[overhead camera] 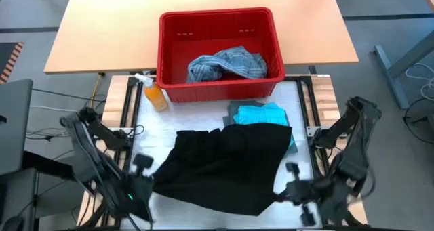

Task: Fold Laundry from Bin
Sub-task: Fold the black shirt

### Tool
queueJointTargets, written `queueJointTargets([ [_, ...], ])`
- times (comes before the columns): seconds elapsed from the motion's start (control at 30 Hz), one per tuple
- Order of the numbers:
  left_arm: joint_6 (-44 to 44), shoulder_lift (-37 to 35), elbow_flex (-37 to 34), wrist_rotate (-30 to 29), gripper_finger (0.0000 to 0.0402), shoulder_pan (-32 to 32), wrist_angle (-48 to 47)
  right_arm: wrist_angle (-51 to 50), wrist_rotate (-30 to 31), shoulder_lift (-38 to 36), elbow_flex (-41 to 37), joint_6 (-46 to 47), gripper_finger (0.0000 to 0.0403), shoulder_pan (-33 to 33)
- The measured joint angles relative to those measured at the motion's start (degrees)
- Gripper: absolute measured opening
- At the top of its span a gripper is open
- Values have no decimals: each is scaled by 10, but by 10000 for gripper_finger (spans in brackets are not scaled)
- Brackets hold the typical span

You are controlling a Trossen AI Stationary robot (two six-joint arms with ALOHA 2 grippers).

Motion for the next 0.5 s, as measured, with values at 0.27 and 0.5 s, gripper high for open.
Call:
queueJointTargets([
  [0.27,12,53,-139,87,0,-20,184,181,-22,98,-83,137,17,23],
  [0.5,106,82,-263,119,0,-16,429,306,-27,174,-84,145,17,23],
])
